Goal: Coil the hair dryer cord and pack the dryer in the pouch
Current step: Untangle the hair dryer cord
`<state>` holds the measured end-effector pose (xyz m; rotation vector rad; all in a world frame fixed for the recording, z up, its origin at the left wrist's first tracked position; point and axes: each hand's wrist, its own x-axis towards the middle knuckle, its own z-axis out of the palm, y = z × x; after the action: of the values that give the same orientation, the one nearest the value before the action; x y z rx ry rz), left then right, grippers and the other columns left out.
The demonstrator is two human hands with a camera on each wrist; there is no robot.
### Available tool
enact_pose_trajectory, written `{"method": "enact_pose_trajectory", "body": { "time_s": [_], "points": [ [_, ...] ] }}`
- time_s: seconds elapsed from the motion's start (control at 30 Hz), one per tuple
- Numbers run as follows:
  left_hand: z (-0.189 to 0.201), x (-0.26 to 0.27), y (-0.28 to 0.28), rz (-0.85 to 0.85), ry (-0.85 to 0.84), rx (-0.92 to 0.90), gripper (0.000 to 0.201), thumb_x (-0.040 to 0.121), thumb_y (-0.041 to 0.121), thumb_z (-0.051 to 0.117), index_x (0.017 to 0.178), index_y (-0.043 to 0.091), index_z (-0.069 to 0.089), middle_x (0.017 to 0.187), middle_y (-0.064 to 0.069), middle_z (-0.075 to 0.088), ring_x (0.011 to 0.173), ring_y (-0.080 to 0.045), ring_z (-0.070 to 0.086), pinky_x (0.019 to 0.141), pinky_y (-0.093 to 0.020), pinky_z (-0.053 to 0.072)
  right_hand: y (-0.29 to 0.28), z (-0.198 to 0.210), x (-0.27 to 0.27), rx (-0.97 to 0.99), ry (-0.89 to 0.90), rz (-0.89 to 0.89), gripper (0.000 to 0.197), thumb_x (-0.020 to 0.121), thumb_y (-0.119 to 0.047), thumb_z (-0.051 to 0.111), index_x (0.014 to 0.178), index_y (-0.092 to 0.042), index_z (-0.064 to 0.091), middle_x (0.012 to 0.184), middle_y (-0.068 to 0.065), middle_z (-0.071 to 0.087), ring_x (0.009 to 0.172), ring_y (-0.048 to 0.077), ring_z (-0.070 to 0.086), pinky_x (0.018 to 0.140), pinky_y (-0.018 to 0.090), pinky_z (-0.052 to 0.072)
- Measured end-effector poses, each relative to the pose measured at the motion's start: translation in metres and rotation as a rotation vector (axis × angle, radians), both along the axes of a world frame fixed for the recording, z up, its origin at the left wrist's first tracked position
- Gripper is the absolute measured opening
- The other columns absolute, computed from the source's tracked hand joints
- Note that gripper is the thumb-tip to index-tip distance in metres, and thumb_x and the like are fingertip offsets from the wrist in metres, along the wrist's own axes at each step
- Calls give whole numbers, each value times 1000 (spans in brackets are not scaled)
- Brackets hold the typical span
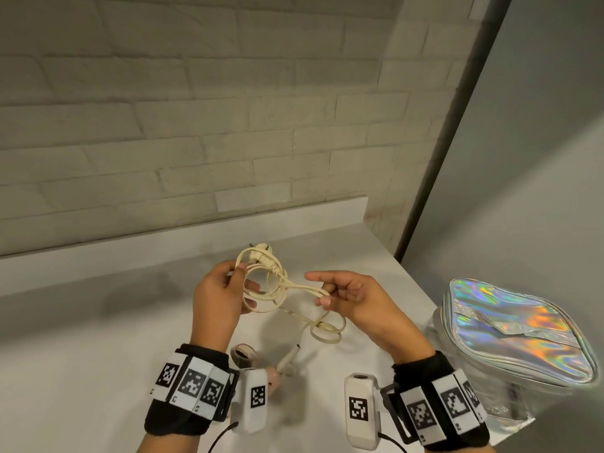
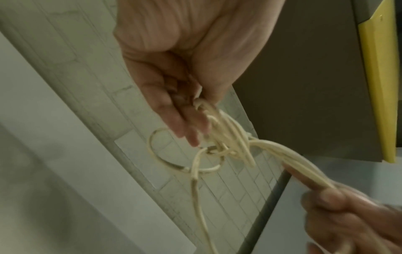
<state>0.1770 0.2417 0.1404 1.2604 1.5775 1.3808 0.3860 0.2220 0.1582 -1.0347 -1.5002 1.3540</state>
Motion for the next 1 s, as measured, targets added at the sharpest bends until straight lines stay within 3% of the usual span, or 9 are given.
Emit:
{"method": "enact_pose_trajectory", "body": {
  "time_s": [0.07,0.13,0.23,0.37,0.47,0.57,0.7,0.83,1.0],
  "points": [
    [0,-8,5,33,-31,-4,19,90,18,50,80,18,66,78,-13,69,69,-32,67,55,-35,56,-1,-1,0,-13,-88,122,41,80,10,59,109,-18,64,74,-4,57,74,6,59,73,16,50],
    [4,-12,8,62,-72,3,23,89,17,49,74,15,66,77,-11,69,71,-32,67,56,-32,53,-2,-5,-2,-6,-228,225,39,80,9,60,112,-14,64,76,-9,60,75,6,56,74,18,48],
    [12,-11,8,36,-225,-35,27,89,16,46,73,10,66,65,-2,72,54,-21,65,47,-24,53,-1,-5,0,-23,-368,278,29,80,5,62,104,-11,65,83,4,59,78,13,53,77,26,48],
    [17,-14,9,-13,-441,-119,27,87,15,44,62,8,51,61,-4,73,35,-13,48,44,-22,48,-3,-5,5,-20,-470,345,30,80,7,58,85,-23,57,78,-5,62,75,6,58,80,27,50],
    [20,-17,11,-57,-547,-125,39,88,15,43,49,12,33,60,-9,72,35,-12,45,48,-24,47,-5,-8,3,-55,-401,337,29,78,13,55,86,-14,51,78,2,62,79,13,65,80,31,53],
    [21,-12,9,-107,-572,-124,43,91,20,43,49,13,38,64,-6,74,44,-12,59,58,-28,51,-2,-12,2,-79,-353,188,24,80,12,54,84,-11,48,80,7,59,88,28,69,78,37,55],
    [18,-3,1,-214,-472,-164,47,93,24,43,47,15,49,81,-8,76,67,-17,70,71,-35,51,7,-21,0,-44,-259,-150,35,80,15,46,79,-20,45,84,8,52,84,28,69,67,41,52],
    [16,0,-9,-246,-389,-158,46,94,25,41,50,12,44,78,-8,76,63,-18,70,65,-31,52,14,-22,-5,-174,-37,-362,38,84,14,40,85,-24,40,76,9,53,67,27,67,62,45,53],
    [23,-5,-9,-278,-434,-115,44,95,31,38,56,14,45,71,-2,74,59,-13,68,51,-22,54,12,-22,0,-236,22,-272,38,84,12,51,110,-15,44,73,8,60,61,17,65,58,31,55]
  ]
}}
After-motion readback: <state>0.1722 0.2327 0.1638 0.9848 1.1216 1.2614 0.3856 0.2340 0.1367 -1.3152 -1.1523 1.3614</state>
